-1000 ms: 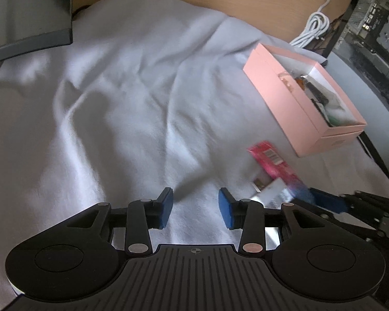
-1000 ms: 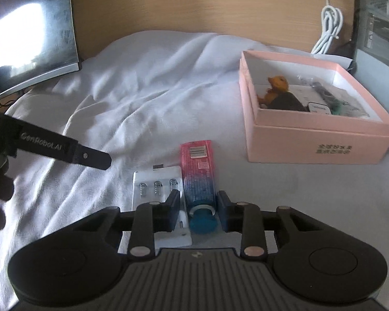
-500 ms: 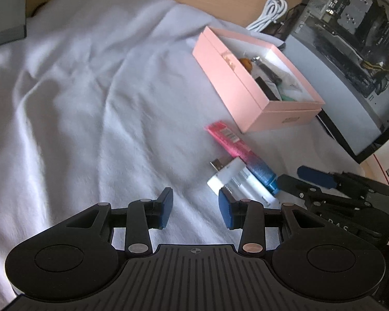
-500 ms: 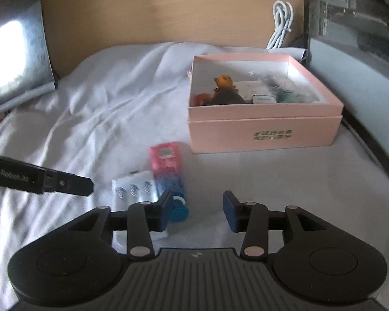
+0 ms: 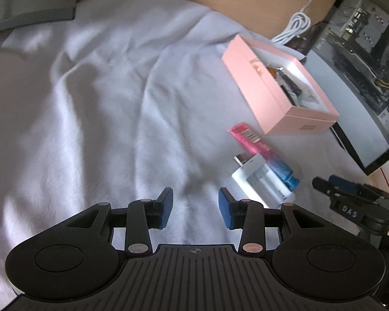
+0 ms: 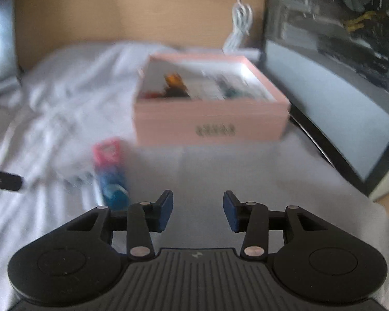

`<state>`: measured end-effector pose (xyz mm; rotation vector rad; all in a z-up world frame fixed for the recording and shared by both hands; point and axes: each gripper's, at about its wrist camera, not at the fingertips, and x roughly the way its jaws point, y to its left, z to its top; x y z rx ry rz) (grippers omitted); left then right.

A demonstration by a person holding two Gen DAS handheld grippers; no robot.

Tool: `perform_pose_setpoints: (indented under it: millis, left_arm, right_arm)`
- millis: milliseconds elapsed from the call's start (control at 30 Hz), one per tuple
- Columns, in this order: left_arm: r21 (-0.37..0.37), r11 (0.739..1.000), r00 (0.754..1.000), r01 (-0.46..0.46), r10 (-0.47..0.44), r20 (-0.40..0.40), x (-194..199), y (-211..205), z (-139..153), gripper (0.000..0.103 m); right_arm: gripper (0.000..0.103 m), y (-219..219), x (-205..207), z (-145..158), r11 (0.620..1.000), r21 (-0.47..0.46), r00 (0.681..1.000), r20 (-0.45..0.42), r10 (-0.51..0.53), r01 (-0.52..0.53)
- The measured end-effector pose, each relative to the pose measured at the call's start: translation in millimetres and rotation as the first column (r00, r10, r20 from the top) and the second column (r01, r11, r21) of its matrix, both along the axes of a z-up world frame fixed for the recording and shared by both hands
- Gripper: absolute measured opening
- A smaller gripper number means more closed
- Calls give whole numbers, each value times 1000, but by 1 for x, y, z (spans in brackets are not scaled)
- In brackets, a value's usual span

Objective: Organize rigid objects

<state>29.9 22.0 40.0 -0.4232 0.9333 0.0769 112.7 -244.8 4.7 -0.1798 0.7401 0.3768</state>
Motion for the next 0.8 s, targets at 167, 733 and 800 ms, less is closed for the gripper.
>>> perform_pose_setpoints:
  millis: [167,733,800]
  left_arm:
    - [-1,1000,1000,2,-2,6,-9,2,0,42]
    - [5,1000,1000,-6,6,4,-16,4,0,42]
    - [6,1000,1000,-3,3,-2,-17,4,0,42]
  right_arm:
    - [42,15,-11,-6,998,17,997,-46,66,-65]
    - [50,70,-23,12,962,21,962,23,271,-271]
    - [50,68,-13,11,963,35,964,17,266,-267]
